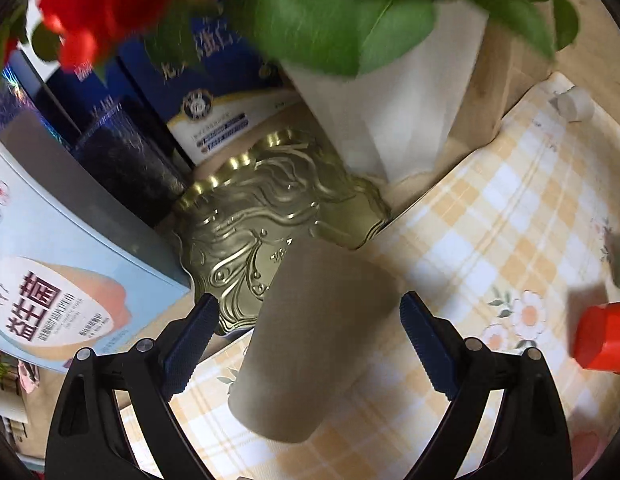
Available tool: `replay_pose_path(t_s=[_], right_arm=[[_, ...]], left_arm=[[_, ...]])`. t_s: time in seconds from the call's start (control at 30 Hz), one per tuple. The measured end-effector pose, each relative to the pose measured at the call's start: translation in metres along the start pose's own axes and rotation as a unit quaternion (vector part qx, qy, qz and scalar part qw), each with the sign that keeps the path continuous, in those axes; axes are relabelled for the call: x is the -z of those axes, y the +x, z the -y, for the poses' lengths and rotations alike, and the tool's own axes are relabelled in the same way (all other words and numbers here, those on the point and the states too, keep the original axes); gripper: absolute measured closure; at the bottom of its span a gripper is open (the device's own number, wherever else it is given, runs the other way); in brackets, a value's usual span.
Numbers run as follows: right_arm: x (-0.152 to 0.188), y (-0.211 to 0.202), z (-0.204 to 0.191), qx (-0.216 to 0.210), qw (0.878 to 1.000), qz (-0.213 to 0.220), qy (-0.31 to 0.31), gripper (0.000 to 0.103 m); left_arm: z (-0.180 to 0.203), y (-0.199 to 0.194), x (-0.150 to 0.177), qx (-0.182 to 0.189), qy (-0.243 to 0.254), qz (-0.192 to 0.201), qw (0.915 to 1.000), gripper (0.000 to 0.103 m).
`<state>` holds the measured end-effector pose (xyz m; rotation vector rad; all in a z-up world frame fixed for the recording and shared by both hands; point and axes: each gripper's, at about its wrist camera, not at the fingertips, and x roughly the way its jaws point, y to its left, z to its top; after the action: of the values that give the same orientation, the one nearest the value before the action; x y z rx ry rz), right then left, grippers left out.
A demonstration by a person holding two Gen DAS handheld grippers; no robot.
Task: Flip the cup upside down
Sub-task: 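Reach the left gripper toward the beige cup lying by the flower pot, then close the left gripper on the beige cup and lift it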
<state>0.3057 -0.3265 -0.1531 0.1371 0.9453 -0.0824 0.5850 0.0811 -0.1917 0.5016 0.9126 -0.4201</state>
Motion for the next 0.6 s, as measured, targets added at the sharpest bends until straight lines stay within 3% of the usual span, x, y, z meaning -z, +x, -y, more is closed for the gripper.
replay_pose_path(t_s=[0.1, 0.27, 0.33, 0.43, 0.6], right_arm=[[0.0, 0.002, 0.0, 0.0, 1.0, -0.001, -0.001, 0.013], [0.002, 0.005, 0.004, 0.0, 1.0, -0.005, 0.004, 0.013], [0.003, 0.005, 0.005, -0.003, 1.0, -0.007, 0.008, 0.013], [0.003, 0.002, 0.004, -0.008, 1.0, -0.006, 0.009, 0.013], [0.003, -0.011, 0.003, -0.017, 1.0, 0.005, 0.011, 0.013]], left_arm=[[-0.004, 0.011, 0.003, 0.012, -0.013, -0.012, 0.9998, 0.016], [-0.003, 0.024, 0.006, 0.01, -0.023, -0.044, 0.9987, 0.036], [-0.006, 0.023, 0.007, 0.027, -0.046, -0.048, 0.9974, 0.037], [0.001, 0.02, 0.01, 0.012, -0.053, -0.062, 0.9966, 0.037], [0.009, -0.005, 0.021, 0.022, -0.082, -0.07, 0.994, 0.037]])
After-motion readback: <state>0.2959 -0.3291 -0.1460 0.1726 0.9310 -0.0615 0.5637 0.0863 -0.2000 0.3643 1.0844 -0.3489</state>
